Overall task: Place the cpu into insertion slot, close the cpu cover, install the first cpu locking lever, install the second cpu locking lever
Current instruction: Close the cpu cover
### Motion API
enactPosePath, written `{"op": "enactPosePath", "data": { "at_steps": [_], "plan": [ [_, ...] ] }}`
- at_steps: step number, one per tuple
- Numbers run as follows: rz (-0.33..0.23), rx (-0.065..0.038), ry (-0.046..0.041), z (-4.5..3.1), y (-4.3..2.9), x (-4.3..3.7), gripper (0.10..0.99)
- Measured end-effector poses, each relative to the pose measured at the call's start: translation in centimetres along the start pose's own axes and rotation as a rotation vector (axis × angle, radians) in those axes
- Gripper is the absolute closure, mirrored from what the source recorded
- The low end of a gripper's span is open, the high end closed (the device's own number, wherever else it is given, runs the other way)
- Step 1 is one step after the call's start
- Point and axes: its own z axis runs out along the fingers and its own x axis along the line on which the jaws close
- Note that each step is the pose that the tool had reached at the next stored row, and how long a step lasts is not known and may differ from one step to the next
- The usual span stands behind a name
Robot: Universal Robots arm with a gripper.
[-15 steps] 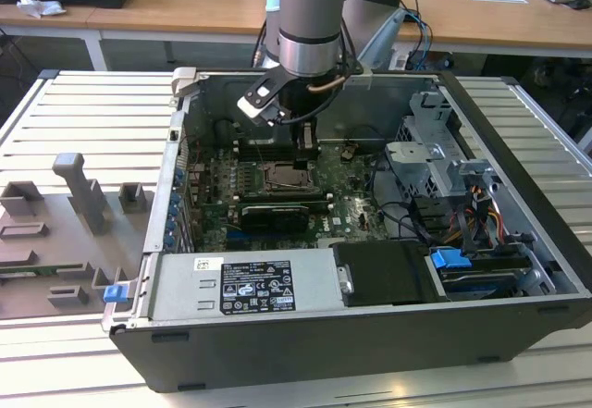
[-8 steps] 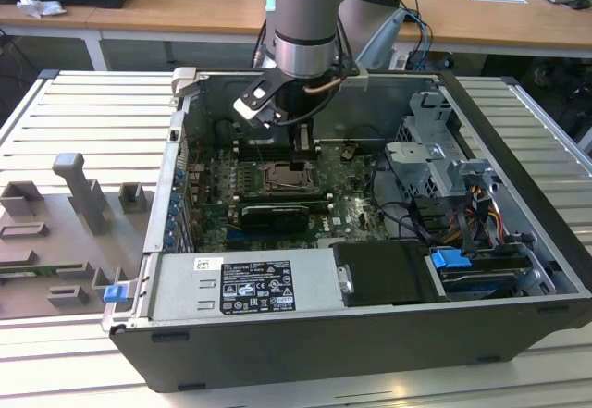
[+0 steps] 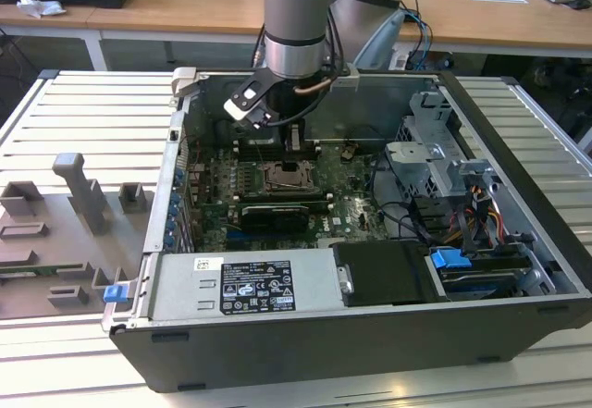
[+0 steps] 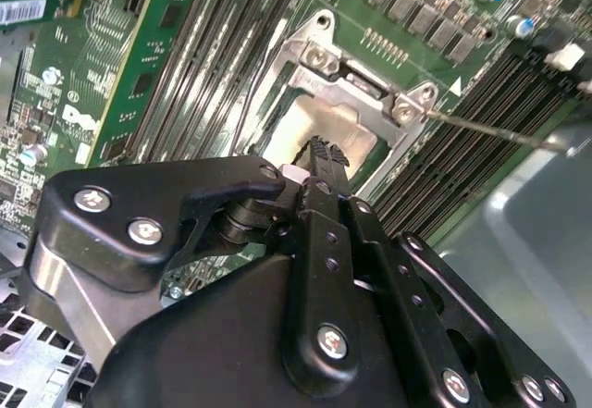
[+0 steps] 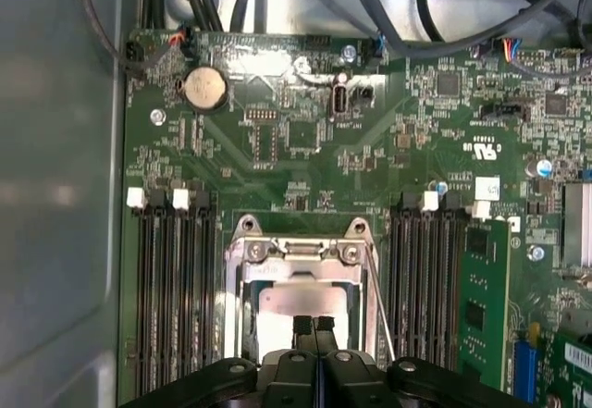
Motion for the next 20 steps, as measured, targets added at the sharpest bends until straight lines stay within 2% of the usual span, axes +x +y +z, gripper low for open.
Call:
{"op": "enactPosePath", "data": {
  "at_steps": [7, 12, 16, 20],
  "plan": [
    [-0.003, 0.000, 0.0001, 0.05, -1.07, 0.03, 0.980],
    [-0.003, -0.002, 0.0001, 0.88, -1.21, 0.06, 0.980],
    [-0.003, -0.008, 0.0001, 1.16, -1.54, 0.08, 0.980],
    [-0.003, -0.008, 0.0000, 1.42, -1.55, 0.08, 0.980]
  ]
}}
